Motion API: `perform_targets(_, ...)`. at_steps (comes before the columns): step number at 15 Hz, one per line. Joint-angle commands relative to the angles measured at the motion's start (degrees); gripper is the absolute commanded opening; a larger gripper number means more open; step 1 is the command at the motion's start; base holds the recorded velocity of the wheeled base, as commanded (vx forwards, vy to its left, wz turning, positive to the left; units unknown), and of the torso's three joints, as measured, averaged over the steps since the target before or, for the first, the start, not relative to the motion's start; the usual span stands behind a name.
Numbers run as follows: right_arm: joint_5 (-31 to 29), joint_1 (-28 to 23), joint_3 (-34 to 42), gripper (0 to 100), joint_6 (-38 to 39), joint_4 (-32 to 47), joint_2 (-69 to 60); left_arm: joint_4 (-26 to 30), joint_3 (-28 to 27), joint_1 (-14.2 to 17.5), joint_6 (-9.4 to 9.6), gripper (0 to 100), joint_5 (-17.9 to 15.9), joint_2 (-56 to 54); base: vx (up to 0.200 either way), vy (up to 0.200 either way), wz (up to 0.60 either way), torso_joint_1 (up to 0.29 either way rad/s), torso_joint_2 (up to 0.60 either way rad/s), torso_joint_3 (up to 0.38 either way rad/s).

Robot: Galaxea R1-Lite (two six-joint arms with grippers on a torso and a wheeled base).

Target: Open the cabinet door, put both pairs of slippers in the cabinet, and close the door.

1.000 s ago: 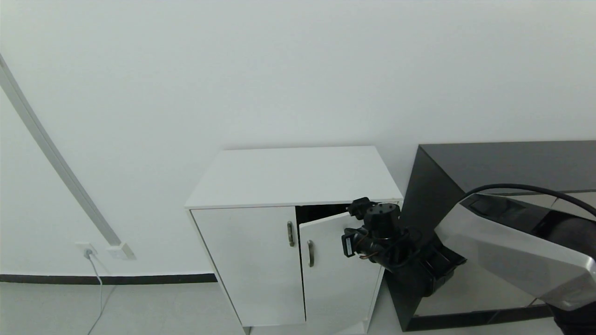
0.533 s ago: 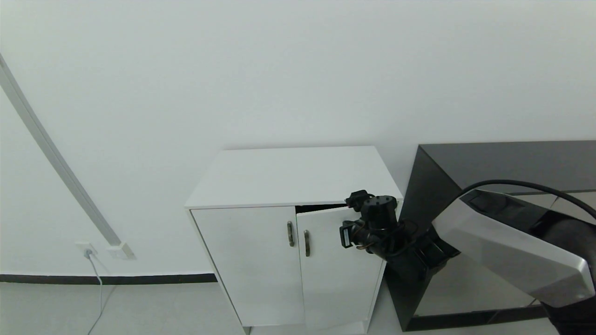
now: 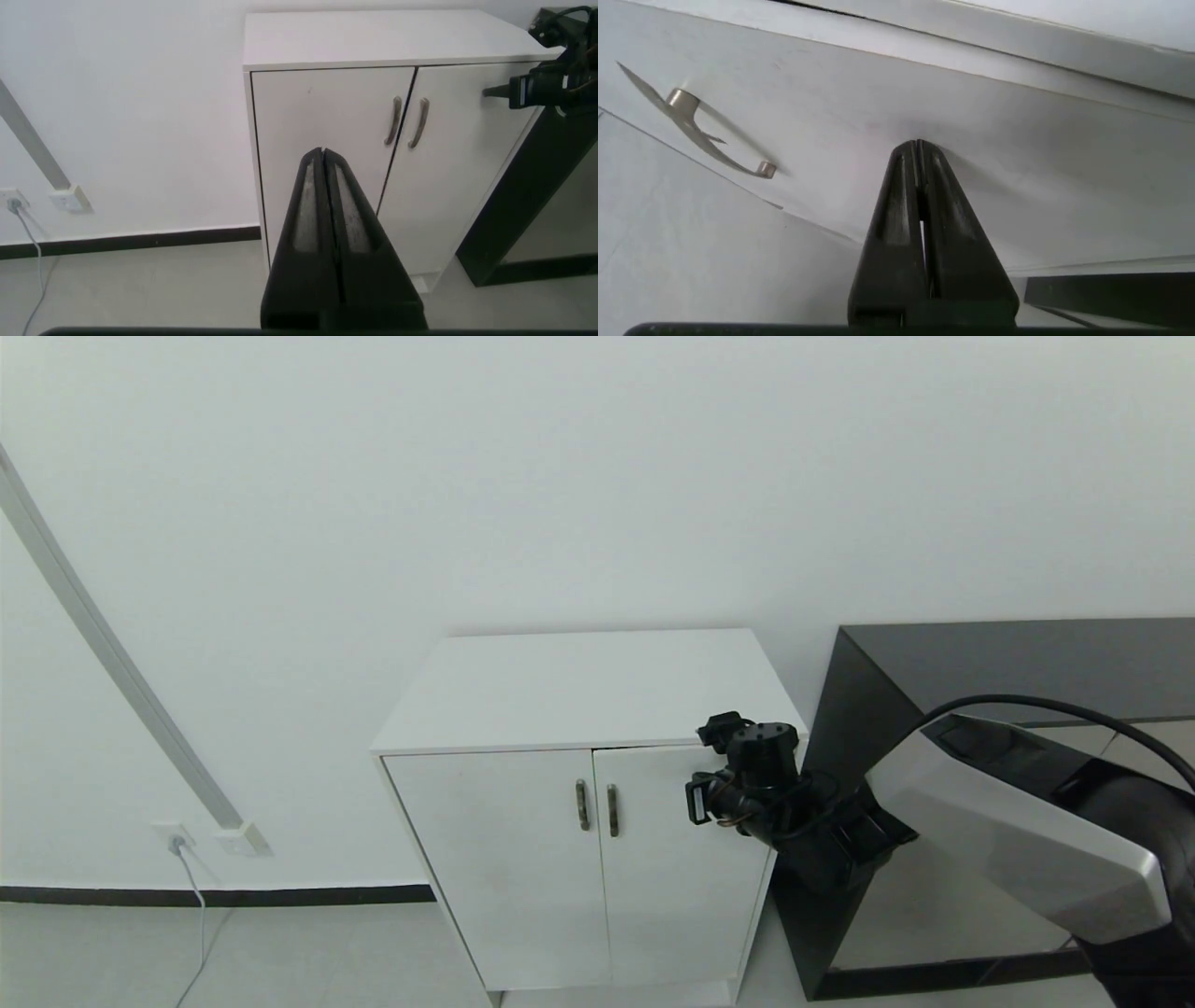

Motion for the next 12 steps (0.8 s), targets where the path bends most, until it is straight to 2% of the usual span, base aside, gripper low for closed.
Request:
perform_targets(1,-0.1,-0.2,-0.6,0,-0.1,0.4,0.5,0.0,0.0,0.0,0.0,0,0.0,0.1,0.0,0.0,0.0,0.0,0.0,0.0)
perform_targets(7,-0.1,-0.3,-3.3,0,-0.1,1.5,1.2,0.0,0.0,0.0,0.0,0,-0.1,0.1,0.0,0.0,0.0,0.0,0.0,0.0)
perform_targets(12,-0.2,-0.3,-2.7,0,0.0,1.4,0.7,-0.1,0.0,0.0,0.0,0,0.0,0.1,0.0,0.0,0.0,0.0,0.0,0.0)
